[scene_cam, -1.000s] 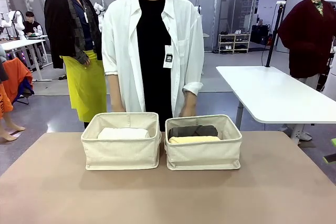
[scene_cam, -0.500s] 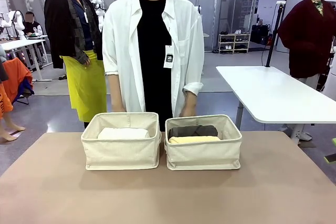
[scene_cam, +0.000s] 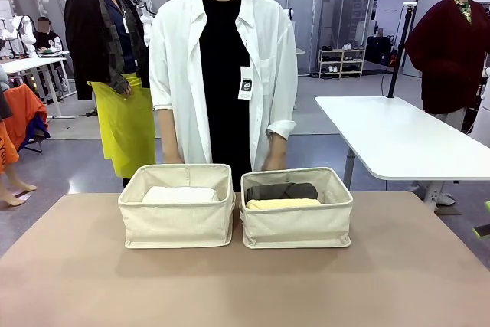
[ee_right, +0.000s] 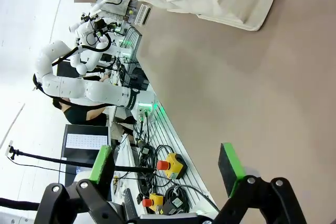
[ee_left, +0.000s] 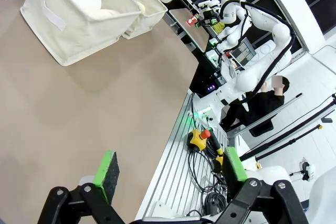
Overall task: Divide the towels into two baskets.
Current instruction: Pick up one hotel-folded towel from the bottom of the table and place it in the Fabric basket indicated by the person.
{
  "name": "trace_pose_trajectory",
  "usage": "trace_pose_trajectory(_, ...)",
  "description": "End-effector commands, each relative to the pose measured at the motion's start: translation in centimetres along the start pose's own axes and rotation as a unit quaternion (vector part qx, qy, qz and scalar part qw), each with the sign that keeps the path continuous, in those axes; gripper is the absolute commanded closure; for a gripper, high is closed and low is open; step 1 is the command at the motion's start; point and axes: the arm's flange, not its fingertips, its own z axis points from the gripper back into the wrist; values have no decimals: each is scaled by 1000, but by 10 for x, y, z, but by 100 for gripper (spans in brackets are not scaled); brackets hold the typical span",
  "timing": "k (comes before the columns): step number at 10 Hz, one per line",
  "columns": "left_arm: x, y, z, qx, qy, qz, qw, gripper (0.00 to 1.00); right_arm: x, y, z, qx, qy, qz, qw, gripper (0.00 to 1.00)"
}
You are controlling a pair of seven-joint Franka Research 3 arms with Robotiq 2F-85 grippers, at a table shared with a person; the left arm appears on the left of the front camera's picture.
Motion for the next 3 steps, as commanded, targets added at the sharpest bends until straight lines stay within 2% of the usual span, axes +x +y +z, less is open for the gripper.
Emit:
trace_pose_trajectory(1,-1,-6,1,0,-5,1,1000,0,-4,4,-5,-3,-3,3,1000,0)
trace_pose_trajectory(3,-1,-6,1,0,-5,1,1000,0,-4,4,-5,-3,-3,3,1000,0)
